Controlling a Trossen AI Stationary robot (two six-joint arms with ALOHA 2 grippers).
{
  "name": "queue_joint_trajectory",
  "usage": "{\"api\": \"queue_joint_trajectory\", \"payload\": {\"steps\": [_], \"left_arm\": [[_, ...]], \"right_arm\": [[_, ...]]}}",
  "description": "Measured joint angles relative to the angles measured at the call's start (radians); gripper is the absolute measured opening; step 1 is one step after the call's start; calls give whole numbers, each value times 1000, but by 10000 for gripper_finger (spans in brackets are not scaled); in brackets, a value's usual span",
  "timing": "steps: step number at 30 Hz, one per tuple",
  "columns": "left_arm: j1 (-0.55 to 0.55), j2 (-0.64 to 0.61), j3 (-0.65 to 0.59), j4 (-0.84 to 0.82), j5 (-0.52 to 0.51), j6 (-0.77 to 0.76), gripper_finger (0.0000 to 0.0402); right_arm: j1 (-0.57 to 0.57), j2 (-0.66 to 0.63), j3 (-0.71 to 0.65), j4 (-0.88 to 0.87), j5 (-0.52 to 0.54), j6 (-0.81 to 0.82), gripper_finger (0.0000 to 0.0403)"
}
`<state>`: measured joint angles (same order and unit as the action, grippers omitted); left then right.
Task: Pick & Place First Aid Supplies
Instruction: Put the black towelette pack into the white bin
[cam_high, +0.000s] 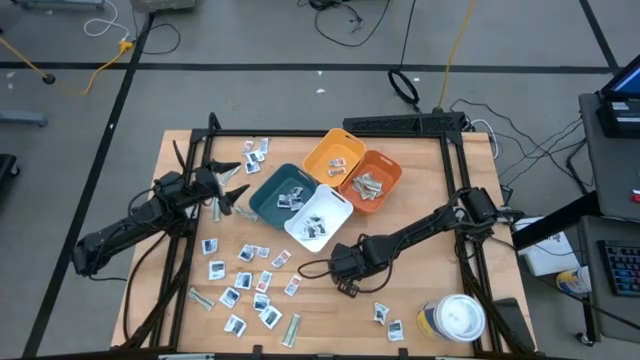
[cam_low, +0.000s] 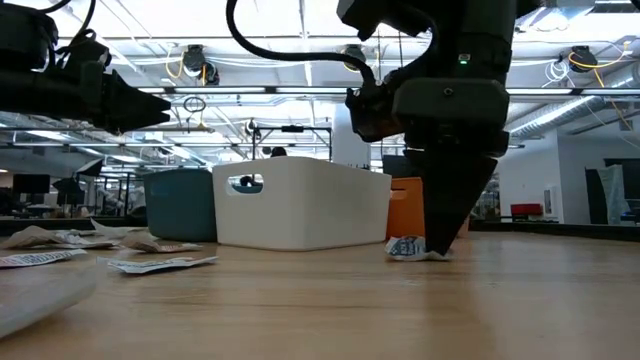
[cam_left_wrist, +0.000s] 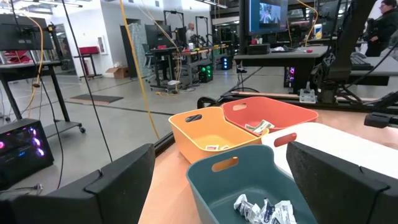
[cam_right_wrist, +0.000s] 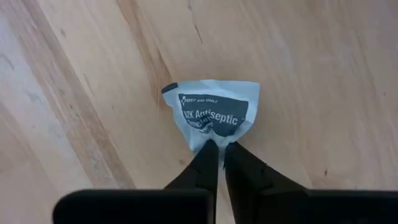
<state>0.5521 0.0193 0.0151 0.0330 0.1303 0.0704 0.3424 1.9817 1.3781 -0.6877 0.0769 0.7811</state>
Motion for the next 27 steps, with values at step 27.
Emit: {"api": "queue_joint_trajectory", "payload": {"steps": [27], "left_arm": [[0,0,0,0,0,0,367]], "right_arm": [[-81,-116,310,-570,-27,-8,3]]}}
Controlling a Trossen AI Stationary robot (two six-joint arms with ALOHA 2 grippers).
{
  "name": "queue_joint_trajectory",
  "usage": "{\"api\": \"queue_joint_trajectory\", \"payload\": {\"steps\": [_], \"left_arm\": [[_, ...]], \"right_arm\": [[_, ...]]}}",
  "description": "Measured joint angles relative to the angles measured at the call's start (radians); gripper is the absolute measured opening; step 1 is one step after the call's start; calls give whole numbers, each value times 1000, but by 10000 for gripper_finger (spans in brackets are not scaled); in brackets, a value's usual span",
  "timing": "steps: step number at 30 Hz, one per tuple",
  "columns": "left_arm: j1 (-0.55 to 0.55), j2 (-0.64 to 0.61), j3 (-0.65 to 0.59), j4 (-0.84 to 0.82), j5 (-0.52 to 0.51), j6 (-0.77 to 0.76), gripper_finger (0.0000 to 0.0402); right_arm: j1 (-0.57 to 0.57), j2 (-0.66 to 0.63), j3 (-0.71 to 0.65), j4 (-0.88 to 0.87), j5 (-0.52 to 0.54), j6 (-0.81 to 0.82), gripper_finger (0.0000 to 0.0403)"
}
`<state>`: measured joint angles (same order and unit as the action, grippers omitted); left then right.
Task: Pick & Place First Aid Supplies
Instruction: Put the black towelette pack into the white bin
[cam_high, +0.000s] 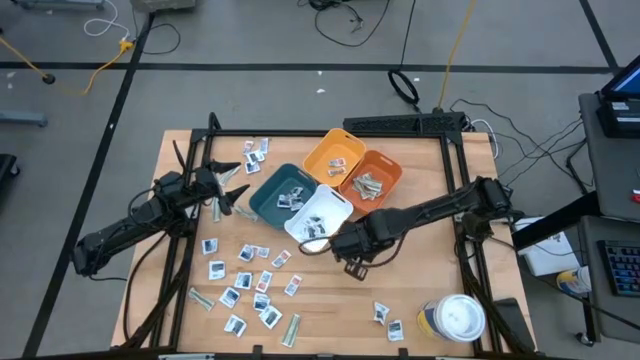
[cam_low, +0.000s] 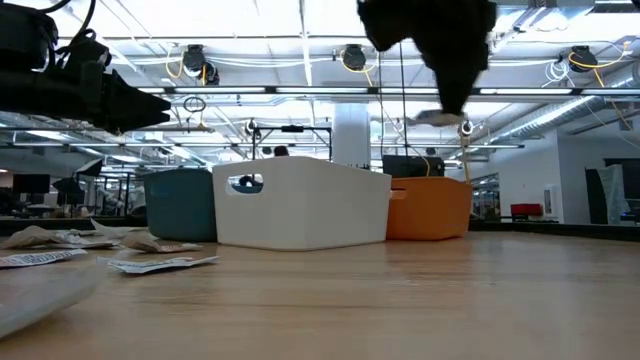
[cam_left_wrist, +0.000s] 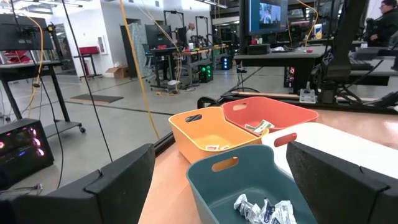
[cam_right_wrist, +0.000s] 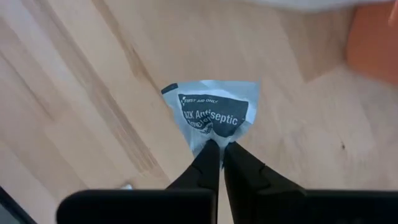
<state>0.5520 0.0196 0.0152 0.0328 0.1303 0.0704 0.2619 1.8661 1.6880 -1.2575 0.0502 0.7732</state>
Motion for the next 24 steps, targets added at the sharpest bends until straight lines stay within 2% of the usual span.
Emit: {"api": "queue_joint_trajectory", "payload": {"steps": [17,24], "left_arm": [[0,0,0,0,0,0,367],[0,0,0,0,0,0,367]], "right_arm": [[-256,176,320,-5,0,-164,2],[-317,216,356,13,0,-163,2]]}}
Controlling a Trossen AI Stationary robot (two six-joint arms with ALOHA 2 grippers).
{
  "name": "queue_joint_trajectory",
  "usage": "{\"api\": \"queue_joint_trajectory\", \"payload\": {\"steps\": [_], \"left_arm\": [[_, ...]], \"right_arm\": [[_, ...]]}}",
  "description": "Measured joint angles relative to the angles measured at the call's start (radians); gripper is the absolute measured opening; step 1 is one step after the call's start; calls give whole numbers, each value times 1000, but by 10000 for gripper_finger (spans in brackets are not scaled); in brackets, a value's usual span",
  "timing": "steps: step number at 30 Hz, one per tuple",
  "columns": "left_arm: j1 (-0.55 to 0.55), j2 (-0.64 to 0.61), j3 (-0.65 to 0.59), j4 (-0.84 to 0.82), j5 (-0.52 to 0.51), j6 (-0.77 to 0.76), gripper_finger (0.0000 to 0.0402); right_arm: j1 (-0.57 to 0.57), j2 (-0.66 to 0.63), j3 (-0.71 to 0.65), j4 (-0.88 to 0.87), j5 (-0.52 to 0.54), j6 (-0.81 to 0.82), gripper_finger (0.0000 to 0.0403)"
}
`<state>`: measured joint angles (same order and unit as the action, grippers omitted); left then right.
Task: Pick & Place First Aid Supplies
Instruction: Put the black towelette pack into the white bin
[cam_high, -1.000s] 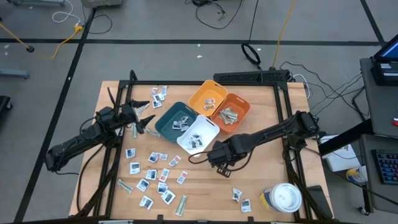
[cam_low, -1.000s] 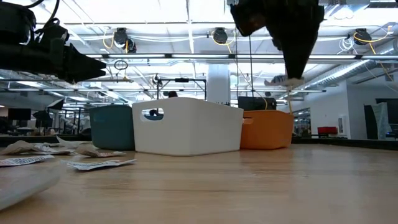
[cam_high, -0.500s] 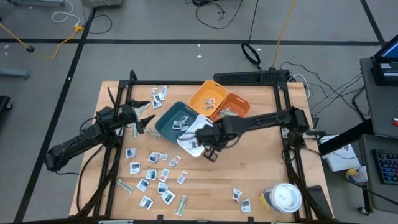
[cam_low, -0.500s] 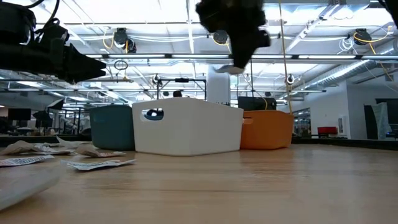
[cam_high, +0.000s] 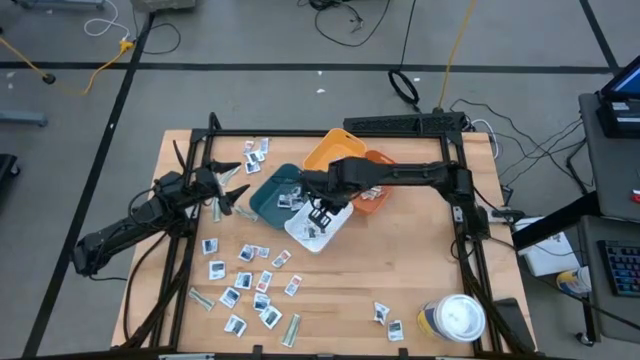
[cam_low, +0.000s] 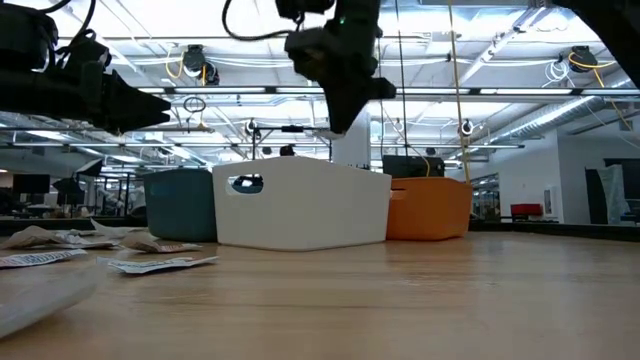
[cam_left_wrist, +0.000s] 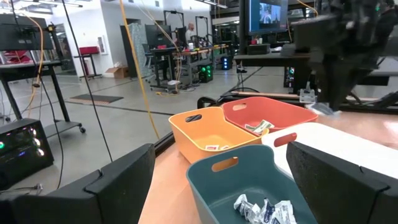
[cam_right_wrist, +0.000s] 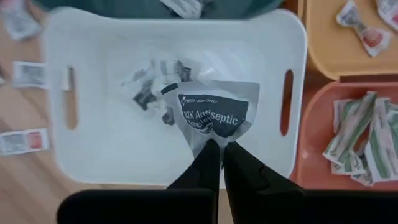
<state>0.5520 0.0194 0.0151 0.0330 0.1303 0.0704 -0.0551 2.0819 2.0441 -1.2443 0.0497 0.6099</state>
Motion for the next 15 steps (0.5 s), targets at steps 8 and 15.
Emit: {"api": "queue_joint_trajectory", "payload": {"steps": [8,15], "left_arm": [[0,0,0,0,0,0,367],[0,0,0,0,0,0,367]], "right_arm": [[9,103,-1,75,1,-29,2],[24,186,-3,141,1,-50,6]]}}
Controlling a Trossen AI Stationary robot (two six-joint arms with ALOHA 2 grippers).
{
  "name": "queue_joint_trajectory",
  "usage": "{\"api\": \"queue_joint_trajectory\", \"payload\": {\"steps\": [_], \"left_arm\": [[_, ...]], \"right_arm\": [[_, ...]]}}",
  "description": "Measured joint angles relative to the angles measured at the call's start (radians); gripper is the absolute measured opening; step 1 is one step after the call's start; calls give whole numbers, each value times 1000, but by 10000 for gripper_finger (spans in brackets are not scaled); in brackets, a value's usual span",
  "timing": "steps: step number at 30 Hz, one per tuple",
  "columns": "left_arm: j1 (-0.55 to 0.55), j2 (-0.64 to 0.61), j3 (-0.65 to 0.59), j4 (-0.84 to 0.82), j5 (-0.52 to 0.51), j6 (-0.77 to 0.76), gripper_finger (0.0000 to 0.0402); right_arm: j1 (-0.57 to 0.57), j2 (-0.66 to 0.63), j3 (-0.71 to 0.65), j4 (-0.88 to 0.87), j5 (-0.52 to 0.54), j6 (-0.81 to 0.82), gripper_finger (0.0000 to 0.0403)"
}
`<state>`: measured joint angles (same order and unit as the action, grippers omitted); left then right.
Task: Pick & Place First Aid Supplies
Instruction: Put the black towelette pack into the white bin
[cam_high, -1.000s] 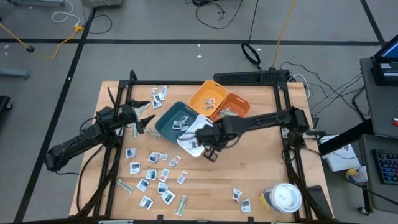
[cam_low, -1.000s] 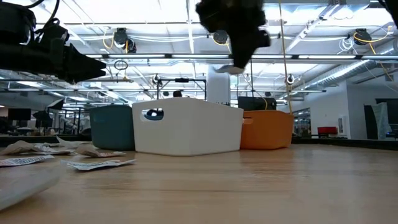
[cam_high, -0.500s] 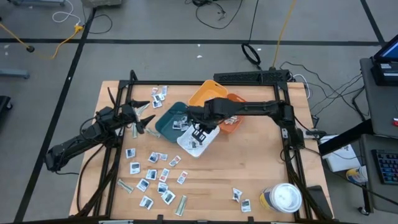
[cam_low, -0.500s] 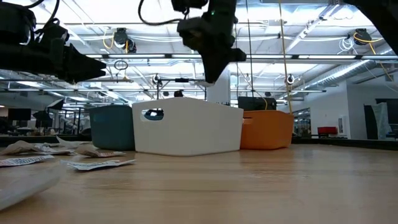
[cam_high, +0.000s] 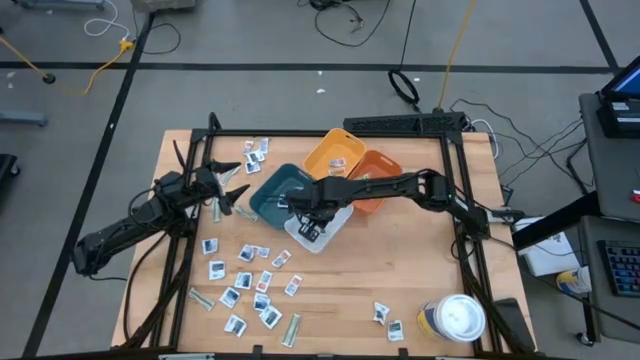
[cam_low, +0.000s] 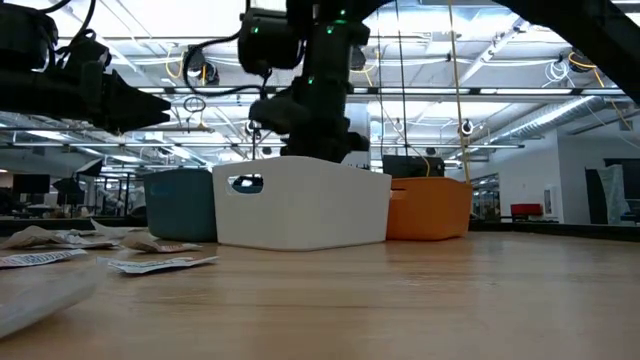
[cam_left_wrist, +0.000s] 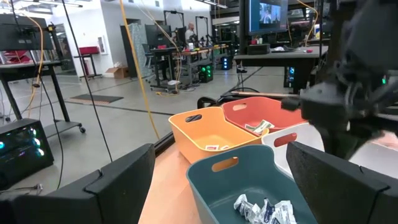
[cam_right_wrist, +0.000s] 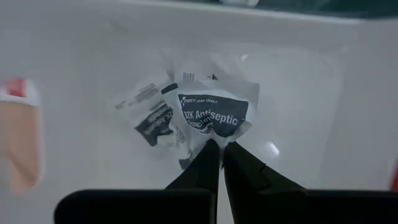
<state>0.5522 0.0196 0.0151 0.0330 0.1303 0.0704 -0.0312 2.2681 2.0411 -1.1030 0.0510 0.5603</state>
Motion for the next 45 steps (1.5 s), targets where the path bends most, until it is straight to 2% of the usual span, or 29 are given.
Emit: {"api": "queue_joint_trajectory", "payload": {"steps": [8,11,14,20,24,31,39,45], "left_arm": [[0,0,0,0,0,0,367],[0,0,0,0,0,0,367],[0,0,0,0,0,0,367],[0,0,0,0,0,0,367],[0,0,0,0,0,0,367],[0,0,0,0,0,0,367],[0,0,0,0,0,0,367],[0,0,0,0,0,0,367]], "right_arm": [[0,17,-8,7,-1,-4,9],[0,18,-8,5,-5,0,24],[0,18,-8,0,-31,-5,64],[0,1,-9,-1,-30,31,170],[-2,-50,-9,-1,-23,99,204],[-3,-111,-9,-24,-21,312,210],[14,-170,-9,-178,-24,634,210],[42,-175,-9,-252,-26,790,210]]}}
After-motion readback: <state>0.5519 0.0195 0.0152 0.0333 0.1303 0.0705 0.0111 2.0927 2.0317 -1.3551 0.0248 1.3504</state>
